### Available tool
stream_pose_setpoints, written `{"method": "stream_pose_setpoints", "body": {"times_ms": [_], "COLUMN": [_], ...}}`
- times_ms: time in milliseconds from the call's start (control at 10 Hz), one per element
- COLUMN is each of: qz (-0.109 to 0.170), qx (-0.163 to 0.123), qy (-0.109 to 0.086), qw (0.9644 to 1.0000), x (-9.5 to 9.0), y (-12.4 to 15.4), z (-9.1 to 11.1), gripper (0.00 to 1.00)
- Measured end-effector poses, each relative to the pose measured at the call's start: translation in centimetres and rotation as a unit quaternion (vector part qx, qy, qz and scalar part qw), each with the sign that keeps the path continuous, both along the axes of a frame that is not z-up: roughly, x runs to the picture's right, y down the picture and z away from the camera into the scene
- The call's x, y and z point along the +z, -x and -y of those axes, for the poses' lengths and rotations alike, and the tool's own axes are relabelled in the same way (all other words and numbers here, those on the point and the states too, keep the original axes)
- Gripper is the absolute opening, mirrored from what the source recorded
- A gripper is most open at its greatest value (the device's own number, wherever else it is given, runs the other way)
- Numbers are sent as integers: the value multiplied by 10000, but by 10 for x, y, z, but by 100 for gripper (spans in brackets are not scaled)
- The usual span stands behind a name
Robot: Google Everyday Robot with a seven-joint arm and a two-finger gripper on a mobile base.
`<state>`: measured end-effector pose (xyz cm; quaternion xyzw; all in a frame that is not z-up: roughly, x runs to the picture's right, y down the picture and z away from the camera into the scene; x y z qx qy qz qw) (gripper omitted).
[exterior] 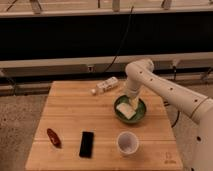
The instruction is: Place the white sponge in the ceramic bowl
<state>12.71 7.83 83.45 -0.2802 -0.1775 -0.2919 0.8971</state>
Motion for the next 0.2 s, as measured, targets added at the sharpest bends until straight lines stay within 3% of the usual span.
{"method": "stream_pose_setpoints", "body": {"times_ms": [200], "qz": [5], "qx": [-17], "qy": [1], "qw": [10000], "x": [0], "y": [1], "z": [-1], "gripper": [80]}}
